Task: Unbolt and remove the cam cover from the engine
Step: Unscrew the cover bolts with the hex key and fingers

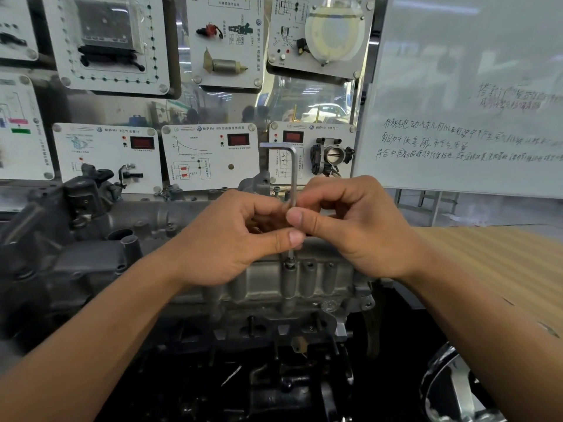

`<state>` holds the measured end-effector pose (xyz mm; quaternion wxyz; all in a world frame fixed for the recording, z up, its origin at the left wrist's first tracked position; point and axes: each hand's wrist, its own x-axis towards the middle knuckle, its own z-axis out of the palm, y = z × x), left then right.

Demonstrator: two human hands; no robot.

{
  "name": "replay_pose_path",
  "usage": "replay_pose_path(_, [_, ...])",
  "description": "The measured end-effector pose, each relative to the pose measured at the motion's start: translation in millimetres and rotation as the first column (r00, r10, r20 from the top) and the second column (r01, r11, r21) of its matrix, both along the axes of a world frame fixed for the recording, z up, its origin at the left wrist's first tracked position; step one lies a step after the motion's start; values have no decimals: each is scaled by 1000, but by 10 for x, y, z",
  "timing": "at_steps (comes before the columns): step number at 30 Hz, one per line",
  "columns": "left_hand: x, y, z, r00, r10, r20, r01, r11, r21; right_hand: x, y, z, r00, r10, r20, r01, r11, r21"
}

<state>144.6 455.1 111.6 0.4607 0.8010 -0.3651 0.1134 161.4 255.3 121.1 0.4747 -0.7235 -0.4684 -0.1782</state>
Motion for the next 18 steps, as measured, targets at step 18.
replay_pose_path(18, [16,-21,-6,999,45,26,-44,998,-39,-1,14,11,997,-52,-58,57,994,95])
